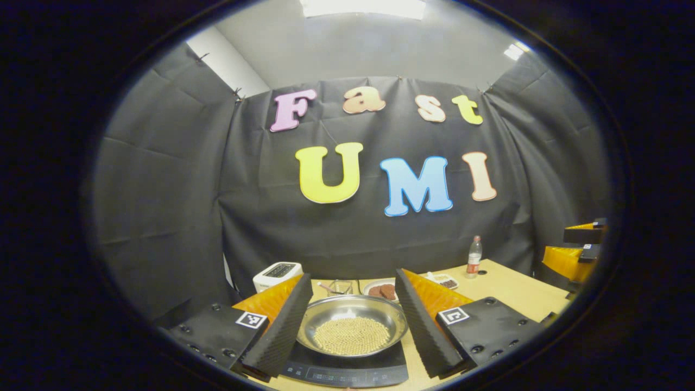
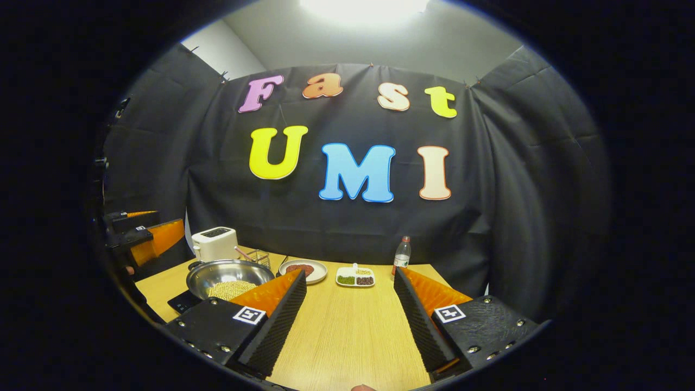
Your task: First push the handle of the pot to place it horizontally, then grasp the pot with both hands and set it on the induction cooktop.
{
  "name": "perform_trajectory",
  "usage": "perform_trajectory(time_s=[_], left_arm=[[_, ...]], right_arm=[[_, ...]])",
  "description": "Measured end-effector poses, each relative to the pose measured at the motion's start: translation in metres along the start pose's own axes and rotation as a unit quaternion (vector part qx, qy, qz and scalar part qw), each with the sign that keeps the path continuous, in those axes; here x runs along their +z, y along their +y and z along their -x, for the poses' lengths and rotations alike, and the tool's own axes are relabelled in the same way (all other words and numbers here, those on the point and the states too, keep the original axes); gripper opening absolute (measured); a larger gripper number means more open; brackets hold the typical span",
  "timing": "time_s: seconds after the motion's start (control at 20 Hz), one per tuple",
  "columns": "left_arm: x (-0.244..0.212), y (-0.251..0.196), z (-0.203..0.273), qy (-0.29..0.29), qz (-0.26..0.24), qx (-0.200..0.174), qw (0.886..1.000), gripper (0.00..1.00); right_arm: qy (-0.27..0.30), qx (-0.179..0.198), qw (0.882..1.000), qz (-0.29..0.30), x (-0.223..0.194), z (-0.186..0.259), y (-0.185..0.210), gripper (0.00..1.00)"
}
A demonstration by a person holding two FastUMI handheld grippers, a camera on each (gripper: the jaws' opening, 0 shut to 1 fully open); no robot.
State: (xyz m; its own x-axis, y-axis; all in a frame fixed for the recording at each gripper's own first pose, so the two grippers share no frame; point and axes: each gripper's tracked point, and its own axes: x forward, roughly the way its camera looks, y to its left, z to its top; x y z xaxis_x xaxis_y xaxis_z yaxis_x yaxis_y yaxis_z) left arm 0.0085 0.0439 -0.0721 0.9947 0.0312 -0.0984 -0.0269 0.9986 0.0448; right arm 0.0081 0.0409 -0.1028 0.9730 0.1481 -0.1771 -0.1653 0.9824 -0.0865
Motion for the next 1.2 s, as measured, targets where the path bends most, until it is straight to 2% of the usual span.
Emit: perform_trajectory(time_s=[0.05,0.55,0.9,0.95,1.2], left_arm=[[0.007,0.000,0.009,-0.006,0.000,-0.001,1.000,1.00],[0.029,0.024,0.054,-0.025,0.015,-0.015,0.999,0.99],[0.028,0.030,0.059,-0.031,0.008,-0.020,0.999,0.99],[0.028,0.030,0.059,-0.030,0.008,-0.022,0.999,0.92],[0.026,0.030,0.056,-0.031,0.013,-0.021,0.999,0.92]], right_arm=[[-0.006,0.000,1.000,-0.003,0.005,0.008,-0.001,0.97],[-0.032,-0.045,0.998,-0.025,0.035,0.053,-0.005,0.97],[-0.042,-0.046,0.998,-0.030,0.041,0.063,0.003,0.97],[-0.041,-0.047,0.998,-0.028,0.041,0.062,0.003,0.97],[-0.040,-0.049,0.998,-0.023,0.041,0.063,0.002,0.97]])
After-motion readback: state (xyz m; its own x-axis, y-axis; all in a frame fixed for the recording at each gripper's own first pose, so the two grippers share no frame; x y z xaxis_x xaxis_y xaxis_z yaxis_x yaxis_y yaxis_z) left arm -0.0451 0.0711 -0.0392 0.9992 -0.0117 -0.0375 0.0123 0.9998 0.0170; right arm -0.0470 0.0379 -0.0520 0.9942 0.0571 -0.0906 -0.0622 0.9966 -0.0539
